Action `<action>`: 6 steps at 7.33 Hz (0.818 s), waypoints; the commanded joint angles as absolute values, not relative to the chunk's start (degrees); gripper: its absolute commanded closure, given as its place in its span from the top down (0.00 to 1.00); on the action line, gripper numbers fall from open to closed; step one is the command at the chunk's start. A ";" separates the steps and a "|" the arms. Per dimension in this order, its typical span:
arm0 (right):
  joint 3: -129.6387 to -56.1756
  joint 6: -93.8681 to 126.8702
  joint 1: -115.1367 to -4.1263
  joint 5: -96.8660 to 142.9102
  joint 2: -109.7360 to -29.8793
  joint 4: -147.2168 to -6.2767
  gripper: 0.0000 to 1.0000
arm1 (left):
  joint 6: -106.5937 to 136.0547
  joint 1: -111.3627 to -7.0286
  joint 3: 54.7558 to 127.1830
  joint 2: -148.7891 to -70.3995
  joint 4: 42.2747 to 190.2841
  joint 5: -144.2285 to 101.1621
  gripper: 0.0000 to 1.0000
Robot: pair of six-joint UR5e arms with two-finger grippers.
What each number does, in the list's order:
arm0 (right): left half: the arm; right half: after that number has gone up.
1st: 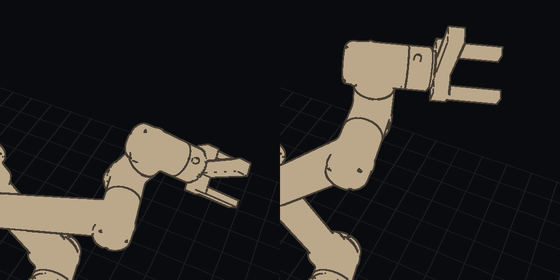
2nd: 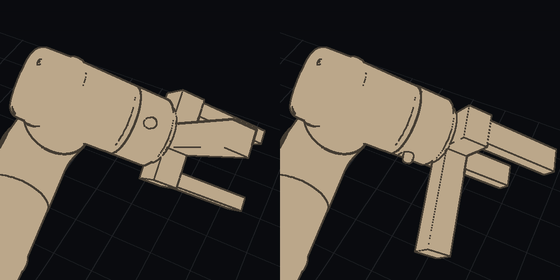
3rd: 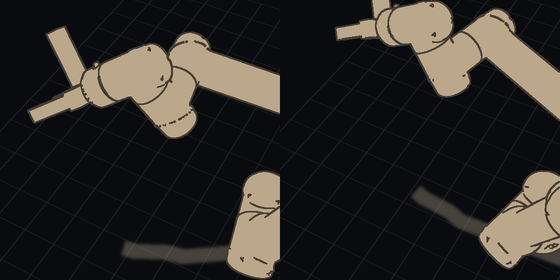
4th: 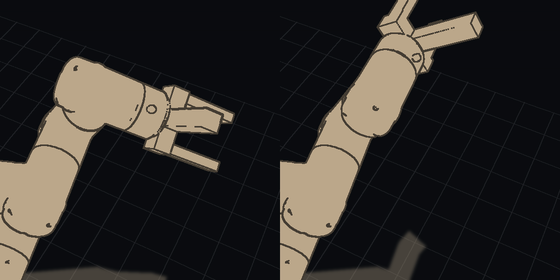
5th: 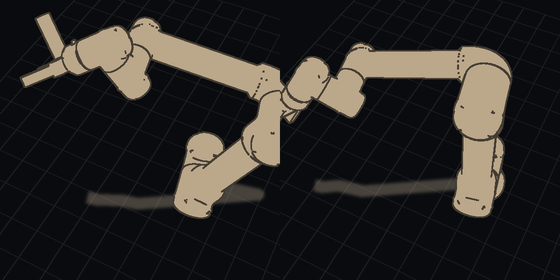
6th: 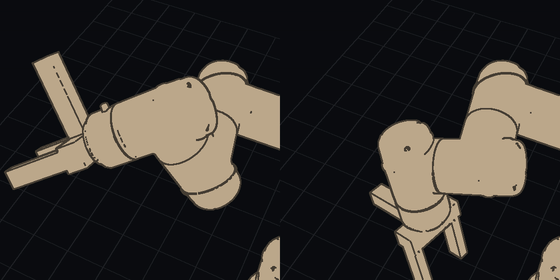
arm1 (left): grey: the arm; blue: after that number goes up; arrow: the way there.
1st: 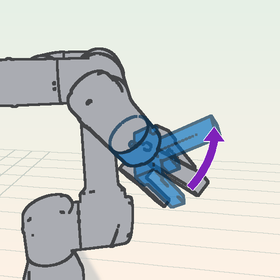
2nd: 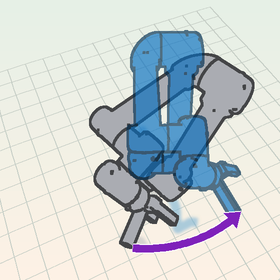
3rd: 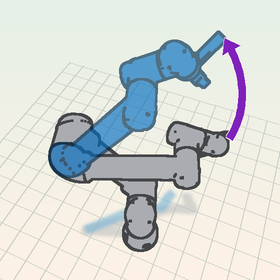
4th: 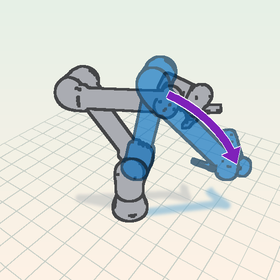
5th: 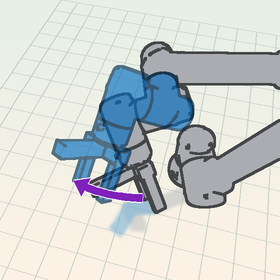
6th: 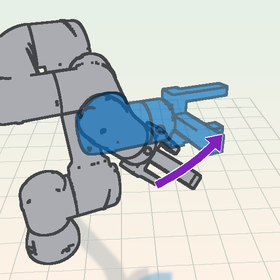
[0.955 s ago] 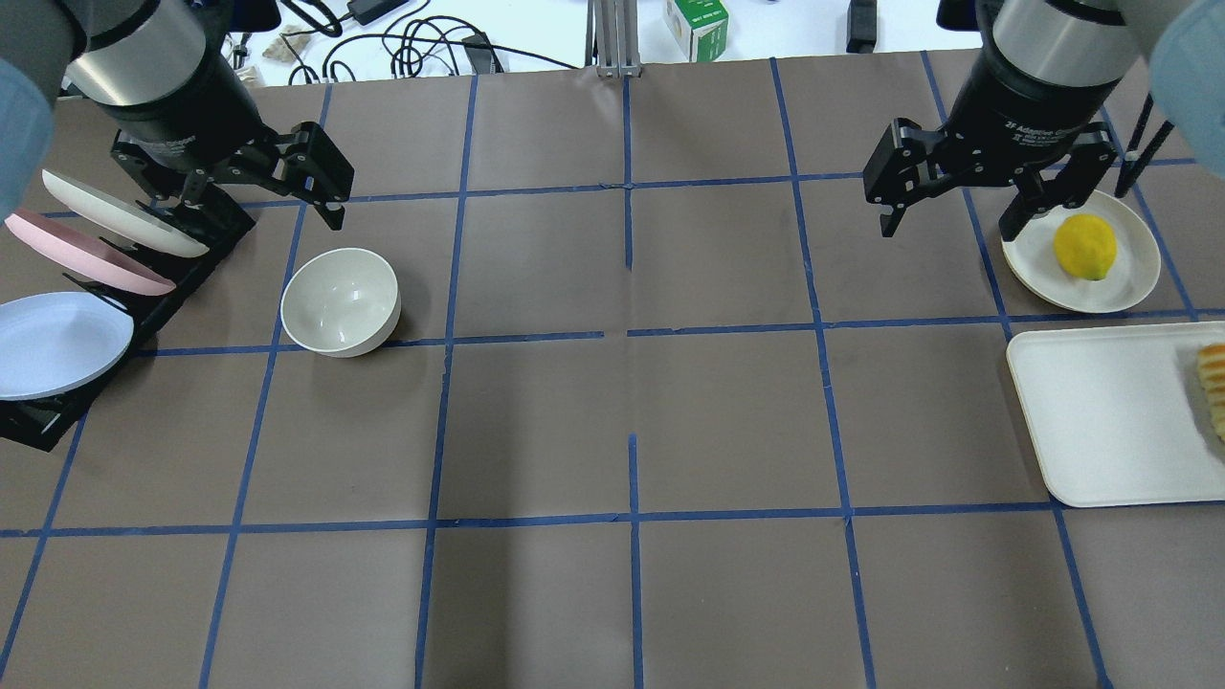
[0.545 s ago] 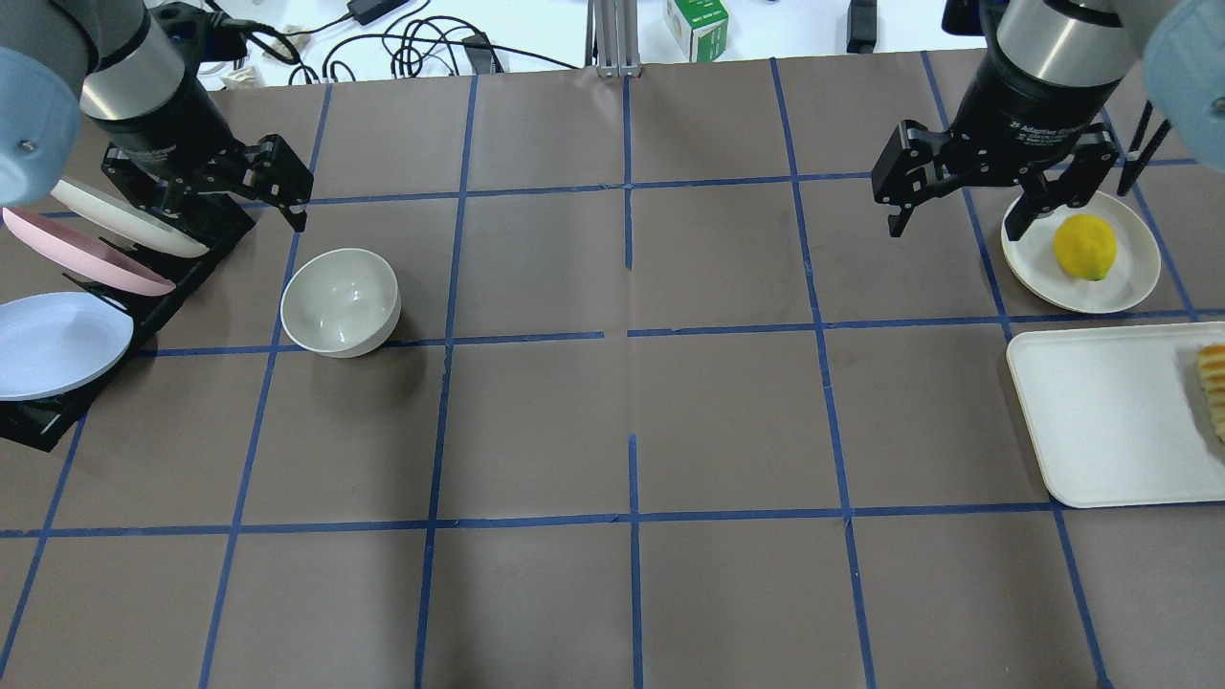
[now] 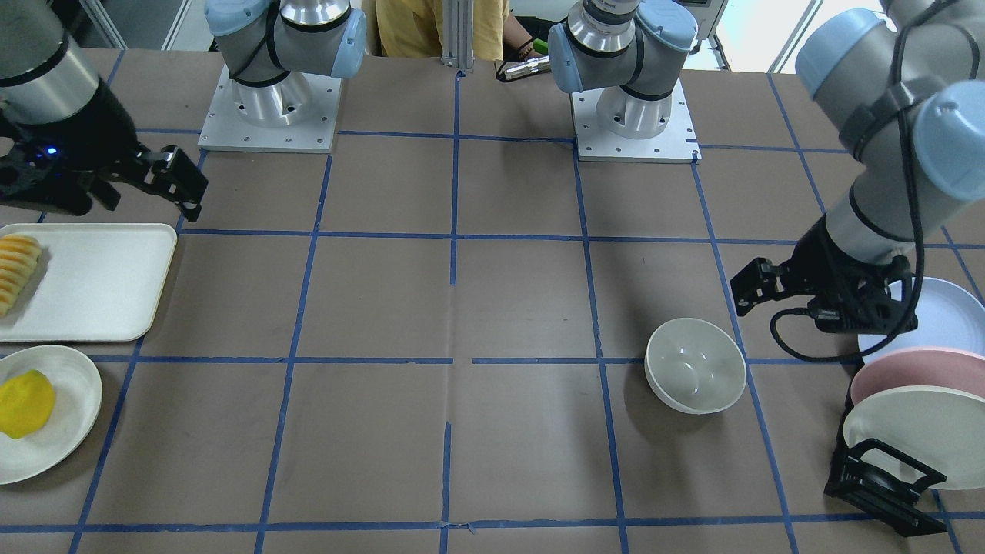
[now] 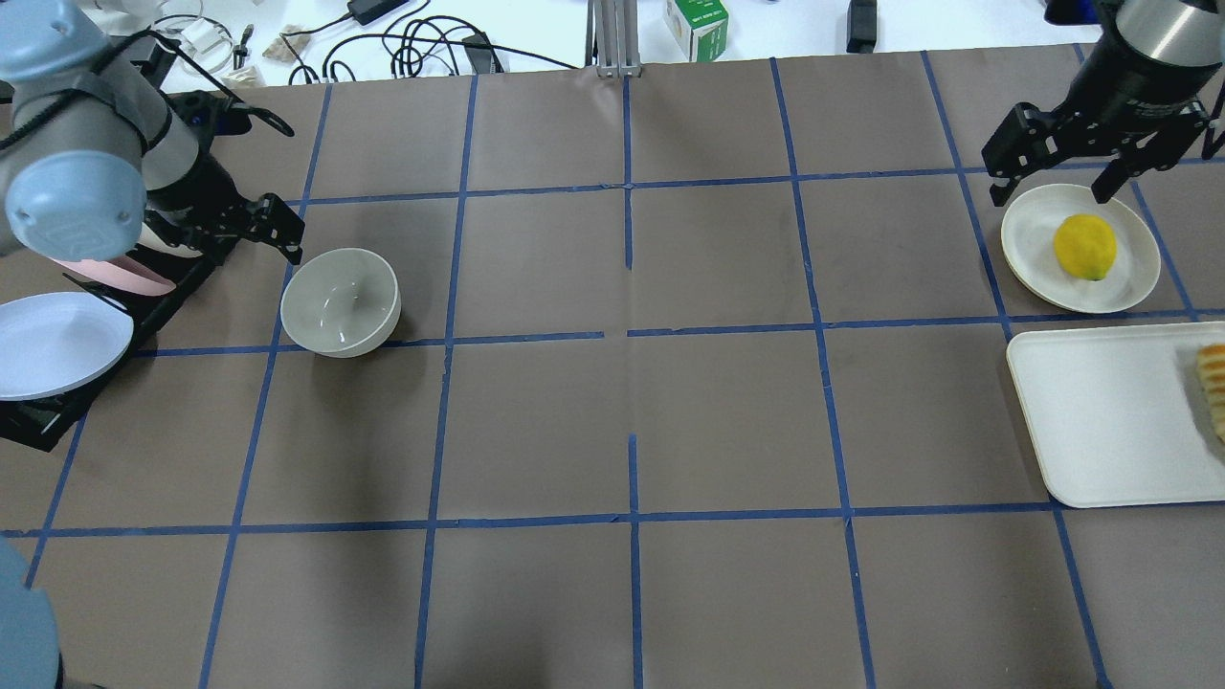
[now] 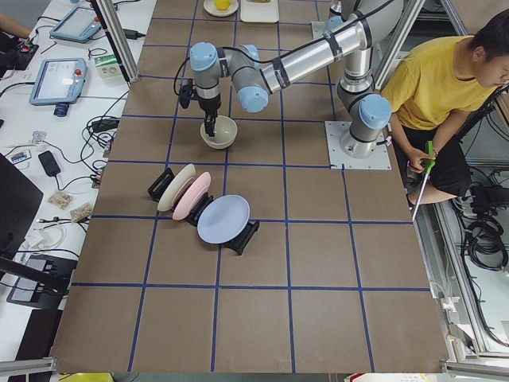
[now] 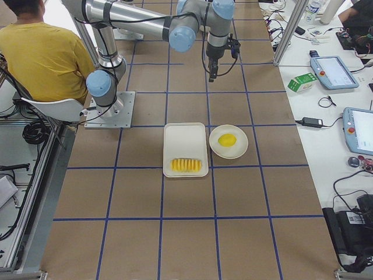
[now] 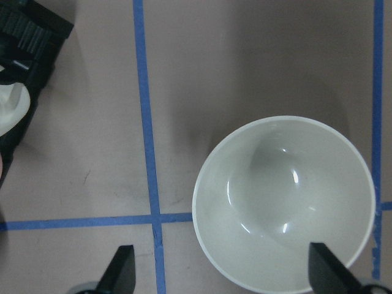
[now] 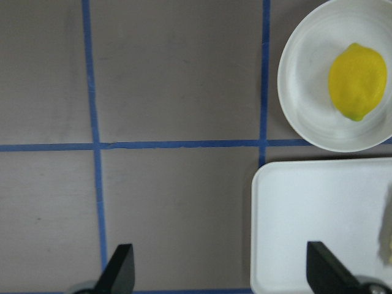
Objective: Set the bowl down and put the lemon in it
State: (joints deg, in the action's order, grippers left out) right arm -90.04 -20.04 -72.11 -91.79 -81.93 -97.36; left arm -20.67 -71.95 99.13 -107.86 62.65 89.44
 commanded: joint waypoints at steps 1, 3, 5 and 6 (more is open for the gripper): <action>-90.09 -31.61 -65.68 -95.51 -75.61 -106.14 1.00 | -23.63 -69.79 102.73 -110.91 58.19 89.12 1.00; -90.00 -35.85 -63.03 -96.76 -68.33 -116.29 1.00 | -23.99 -69.70 105.55 -112.67 53.54 87.64 1.00; -89.39 -35.95 -62.93 -99.40 -63.56 -118.21 1.00 | -24.34 -69.70 105.73 -113.73 53.44 87.63 0.51; -89.47 -35.60 -62.93 -99.23 -62.33 -118.21 1.00 | -24.87 -69.70 105.47 -113.82 53.44 87.71 0.31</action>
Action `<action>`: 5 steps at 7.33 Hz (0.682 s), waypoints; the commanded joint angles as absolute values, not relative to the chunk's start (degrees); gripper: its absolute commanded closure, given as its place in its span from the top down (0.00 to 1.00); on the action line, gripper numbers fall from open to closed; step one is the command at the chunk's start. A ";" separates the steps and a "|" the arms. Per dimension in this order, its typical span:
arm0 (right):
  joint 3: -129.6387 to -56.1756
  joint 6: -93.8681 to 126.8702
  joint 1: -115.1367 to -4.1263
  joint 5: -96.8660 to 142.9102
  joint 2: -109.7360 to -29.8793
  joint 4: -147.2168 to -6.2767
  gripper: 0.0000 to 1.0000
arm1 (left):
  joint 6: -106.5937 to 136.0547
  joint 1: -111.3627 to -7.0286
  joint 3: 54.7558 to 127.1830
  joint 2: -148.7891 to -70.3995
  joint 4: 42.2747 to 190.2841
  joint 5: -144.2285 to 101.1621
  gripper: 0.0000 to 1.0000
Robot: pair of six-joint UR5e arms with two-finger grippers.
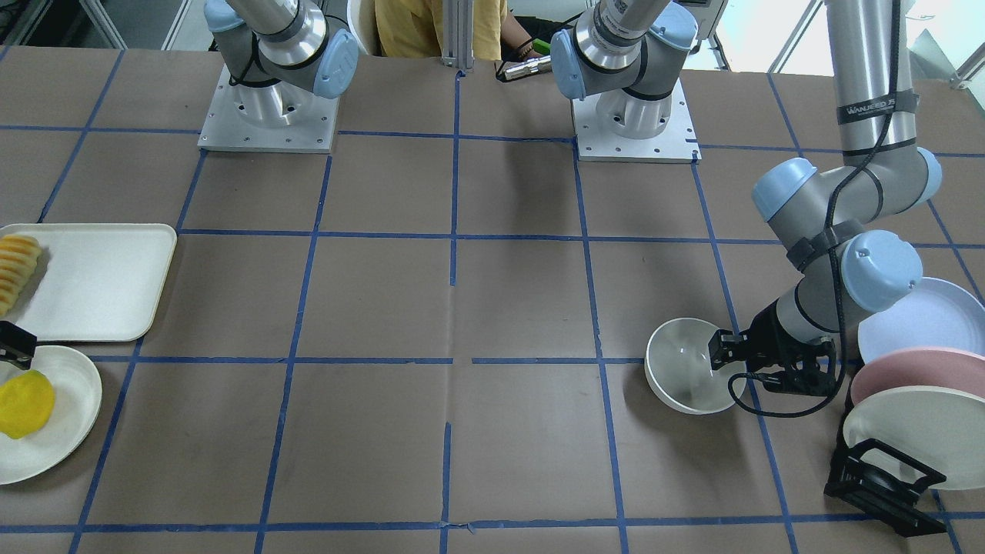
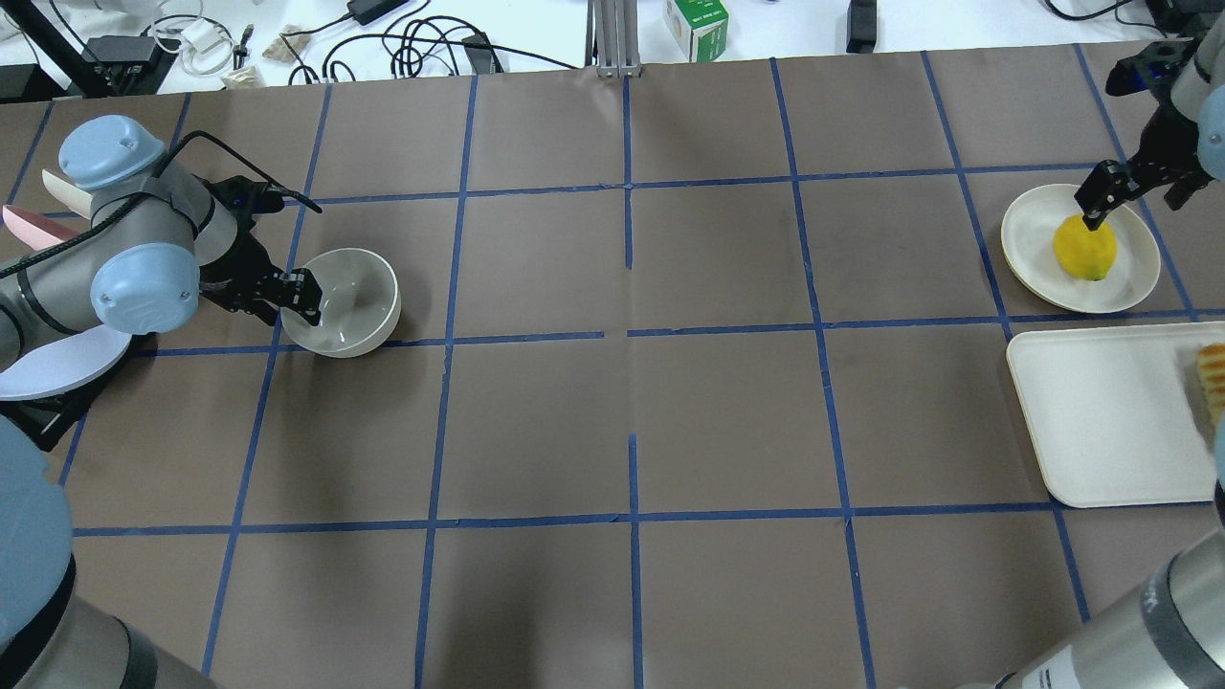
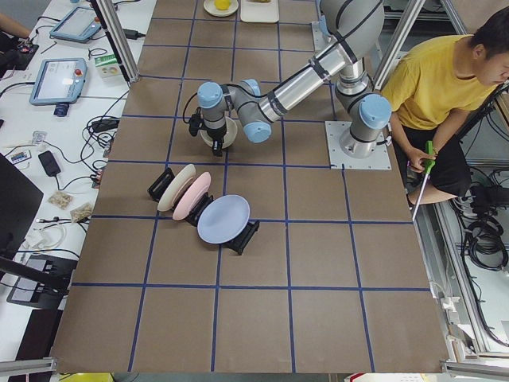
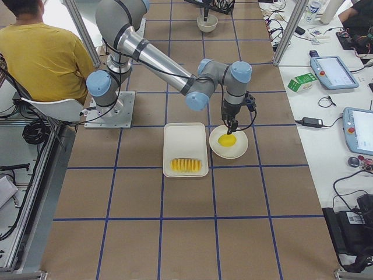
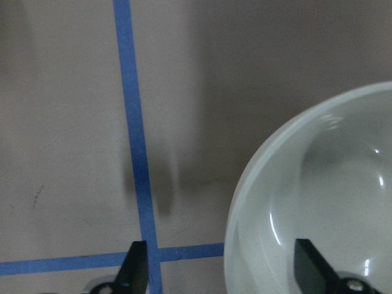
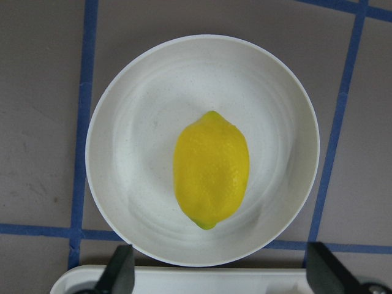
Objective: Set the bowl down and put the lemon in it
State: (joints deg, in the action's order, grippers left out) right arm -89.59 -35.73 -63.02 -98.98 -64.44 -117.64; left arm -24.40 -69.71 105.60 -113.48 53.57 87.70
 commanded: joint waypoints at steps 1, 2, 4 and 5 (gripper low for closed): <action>-89.21 -34.20 -62.93 -99.40 -60.57 -118.21 1.00 | -24.70 -69.78 105.64 -113.64 53.44 87.71 0.09; -89.03 -34.28 -62.93 -99.40 -58.73 -118.21 1.00 | -24.70 -69.79 105.21 -113.12 53.52 87.54 0.00; -89.21 -34.10 -62.93 -99.23 -57.66 -120.22 1.00 | -24.70 -69.87 105.12 -112.15 53.87 83.61 0.00; -89.30 -34.45 -62.93 -99.05 -57.57 -120.23 0.96 | -24.35 -70.83 104.94 -111.71 54.31 83.50 0.00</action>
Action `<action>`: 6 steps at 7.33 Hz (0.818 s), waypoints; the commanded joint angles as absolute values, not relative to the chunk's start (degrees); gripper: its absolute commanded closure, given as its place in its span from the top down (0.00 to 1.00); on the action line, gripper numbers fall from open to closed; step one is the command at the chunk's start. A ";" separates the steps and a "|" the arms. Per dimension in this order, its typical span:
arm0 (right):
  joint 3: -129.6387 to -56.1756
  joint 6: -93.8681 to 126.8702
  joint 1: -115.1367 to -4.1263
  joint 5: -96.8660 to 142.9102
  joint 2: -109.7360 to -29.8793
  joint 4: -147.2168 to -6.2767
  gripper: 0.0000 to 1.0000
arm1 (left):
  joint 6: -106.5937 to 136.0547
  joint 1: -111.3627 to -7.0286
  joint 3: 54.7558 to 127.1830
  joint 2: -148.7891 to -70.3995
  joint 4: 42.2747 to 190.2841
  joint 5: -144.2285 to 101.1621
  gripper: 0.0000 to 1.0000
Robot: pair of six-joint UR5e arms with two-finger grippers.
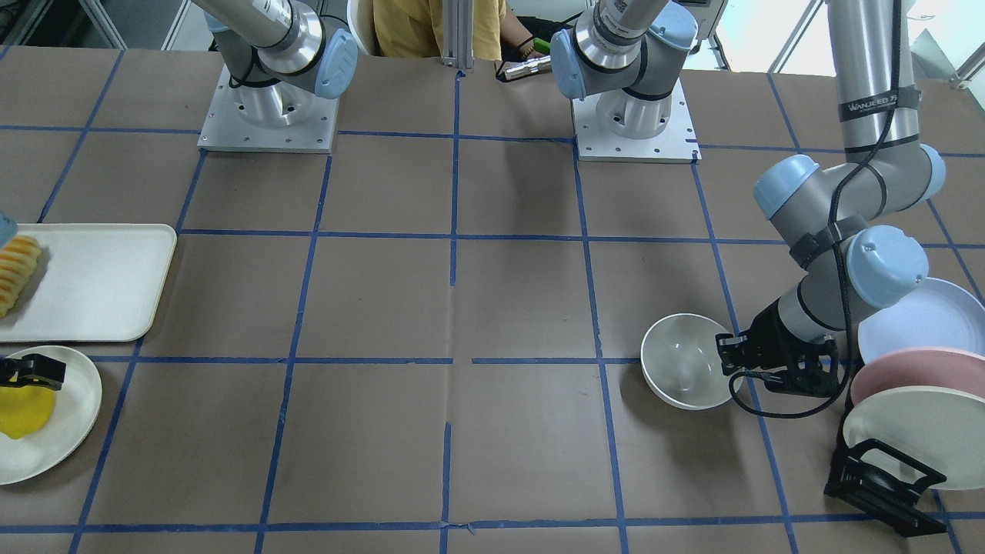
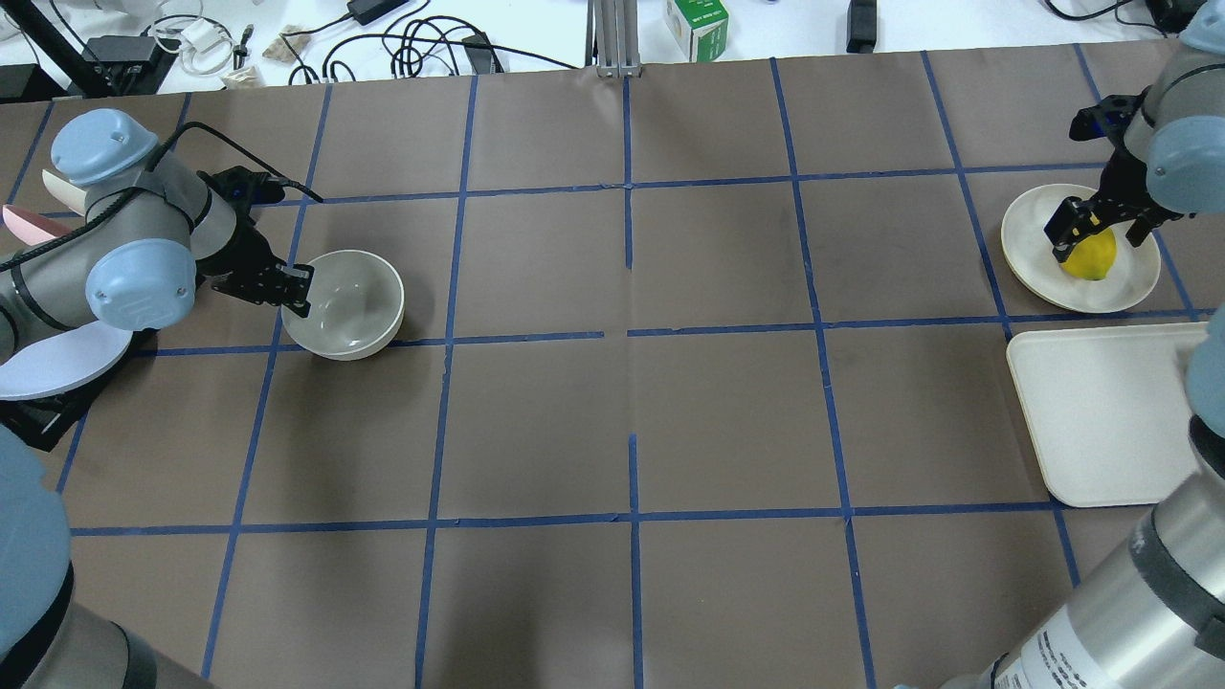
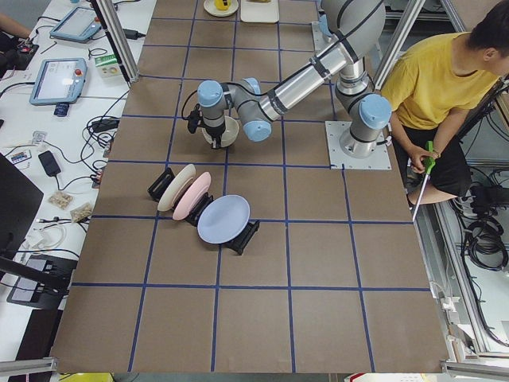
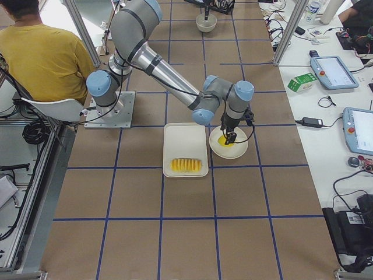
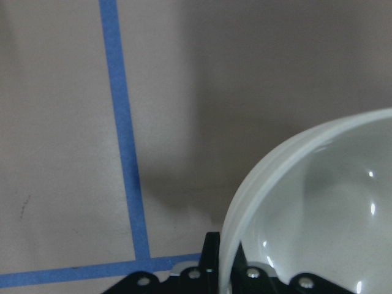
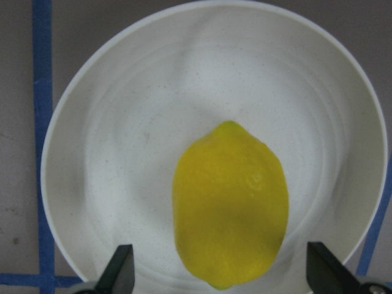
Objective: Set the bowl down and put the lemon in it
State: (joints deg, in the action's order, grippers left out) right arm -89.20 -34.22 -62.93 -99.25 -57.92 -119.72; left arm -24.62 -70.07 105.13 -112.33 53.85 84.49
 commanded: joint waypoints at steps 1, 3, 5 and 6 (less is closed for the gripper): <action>-89.21 -34.80 -62.93 -98.97 -57.31 -120.32 0.76 | -24.08 -71.10 104.85 -111.01 54.66 83.41 0.00; -89.12 -35.16 -62.93 -98.96 -57.30 -120.24 0.31 | -22.78 -73.63 104.86 -108.82 57.37 81.75 0.00; -89.03 -34.63 -62.93 -99.49 -58.61 -119.45 0.00 | -15.69 -80.82 104.85 -107.32 57.31 76.33 0.00; -89.21 -34.19 -62.93 -99.49 -60.89 -118.83 0.00 | -12.77 -84.60 105.03 -108.18 56.87 74.90 0.00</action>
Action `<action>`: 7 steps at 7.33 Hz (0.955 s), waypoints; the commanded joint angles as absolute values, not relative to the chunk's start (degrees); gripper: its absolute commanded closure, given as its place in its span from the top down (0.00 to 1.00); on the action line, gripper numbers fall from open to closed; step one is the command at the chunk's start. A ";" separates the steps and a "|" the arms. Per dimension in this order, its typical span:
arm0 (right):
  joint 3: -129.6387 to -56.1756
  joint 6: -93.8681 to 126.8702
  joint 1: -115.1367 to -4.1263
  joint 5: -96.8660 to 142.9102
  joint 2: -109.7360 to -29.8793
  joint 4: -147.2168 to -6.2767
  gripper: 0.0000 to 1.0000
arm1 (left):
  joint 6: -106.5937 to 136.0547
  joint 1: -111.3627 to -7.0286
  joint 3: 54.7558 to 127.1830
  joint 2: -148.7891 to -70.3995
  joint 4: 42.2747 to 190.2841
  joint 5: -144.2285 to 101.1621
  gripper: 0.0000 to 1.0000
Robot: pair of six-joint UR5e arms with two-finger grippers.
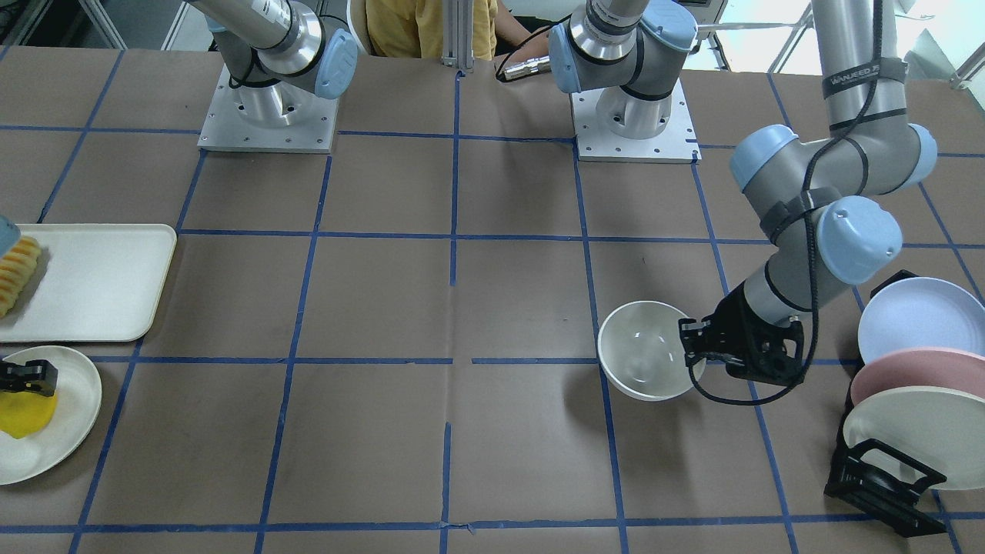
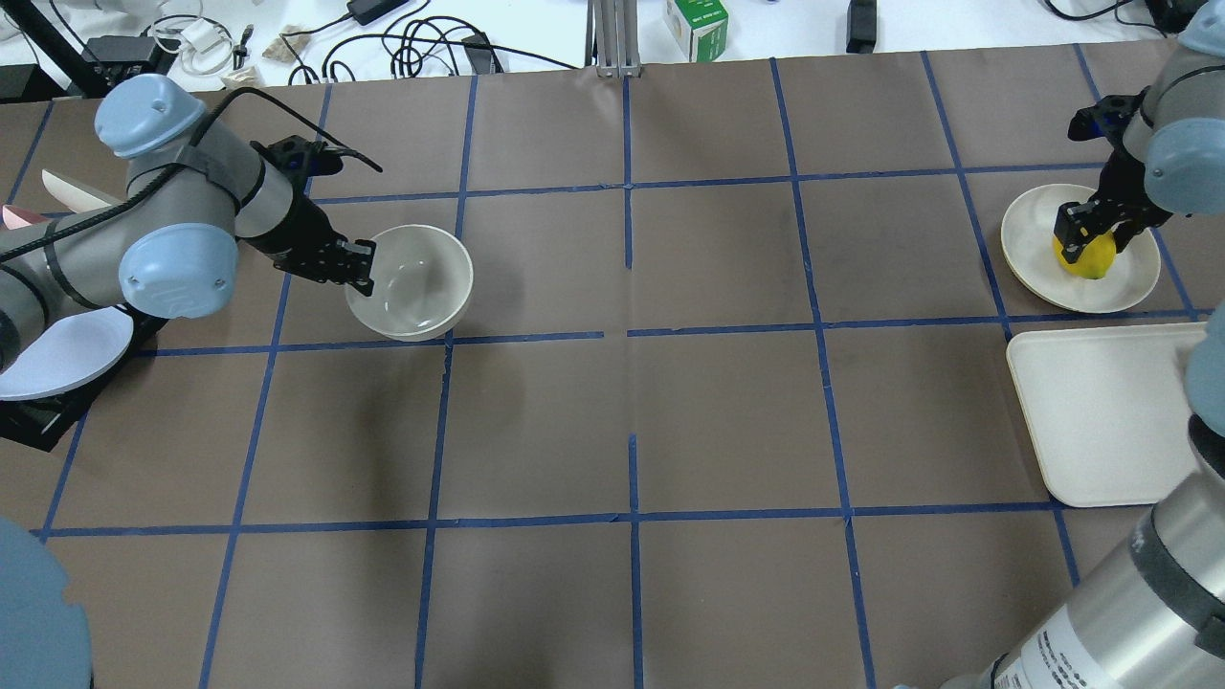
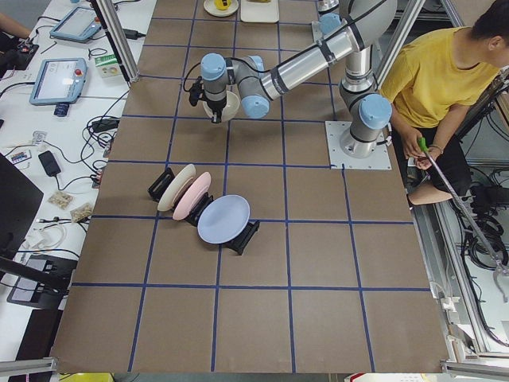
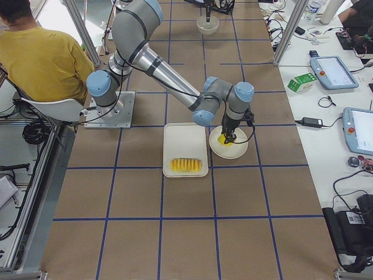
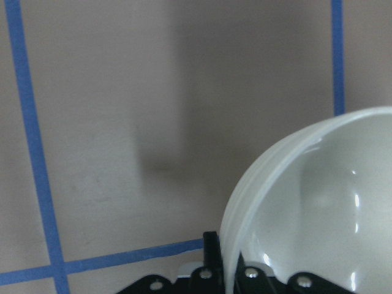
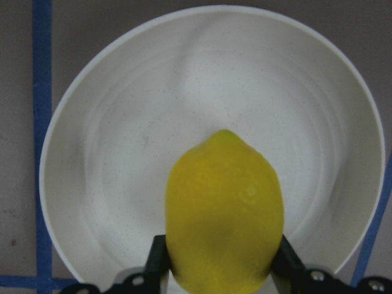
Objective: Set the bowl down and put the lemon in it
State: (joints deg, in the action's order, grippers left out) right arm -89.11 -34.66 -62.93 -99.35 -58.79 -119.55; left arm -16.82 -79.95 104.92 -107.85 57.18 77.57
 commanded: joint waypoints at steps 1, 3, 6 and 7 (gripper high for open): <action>-89.12 -34.02 -63.36 -98.88 -63.34 -115.17 0.00 | -6.48 -89.34 104.94 -109.15 55.82 74.45 0.00; -89.38 -30.88 -64.94 -96.35 -67.74 -107.87 0.00 | 6.02 -96.48 105.29 -111.96 45.91 73.74 0.00; -89.38 -15.95 -74.41 -94.67 -72.24 -101.09 0.00 | 10.28 -100.37 105.64 -114.34 45.26 74.35 0.07; -89.38 -11.91 -77.75 -93.35 -72.86 -100.90 0.00 | 10.46 -100.37 105.64 -115.13 45.35 74.53 0.36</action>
State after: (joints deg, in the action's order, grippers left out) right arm -89.37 -17.20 -73.49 -94.71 -71.72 -101.93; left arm 9.94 -99.95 105.59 -114.14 45.42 74.29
